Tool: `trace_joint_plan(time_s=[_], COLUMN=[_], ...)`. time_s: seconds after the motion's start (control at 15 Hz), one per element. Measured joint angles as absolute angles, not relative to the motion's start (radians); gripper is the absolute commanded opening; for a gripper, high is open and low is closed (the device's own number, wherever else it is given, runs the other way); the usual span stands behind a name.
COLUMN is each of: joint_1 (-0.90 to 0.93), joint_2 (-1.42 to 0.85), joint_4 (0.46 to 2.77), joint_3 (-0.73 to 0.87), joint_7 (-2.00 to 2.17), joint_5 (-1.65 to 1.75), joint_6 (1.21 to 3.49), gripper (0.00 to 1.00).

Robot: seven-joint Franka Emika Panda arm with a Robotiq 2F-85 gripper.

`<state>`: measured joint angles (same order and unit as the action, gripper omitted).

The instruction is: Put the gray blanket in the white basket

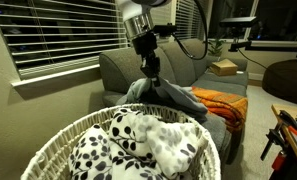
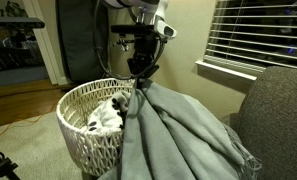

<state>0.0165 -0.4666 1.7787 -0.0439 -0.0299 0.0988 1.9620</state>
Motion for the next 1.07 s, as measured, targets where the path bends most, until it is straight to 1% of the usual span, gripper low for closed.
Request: trace_joint_plan(time_s=[0.53,1.07], joint_1=[0.031,0.101], joint_2=[-0.465,-0.470], joint_4=[1.770,1.691], joint_3=[-0.115,-0.151], joint_7=[-0.169,-0.226], joint_5=[0.053,0.056], joint_6=[1.847,1.732], gripper=[0.01,0.01])
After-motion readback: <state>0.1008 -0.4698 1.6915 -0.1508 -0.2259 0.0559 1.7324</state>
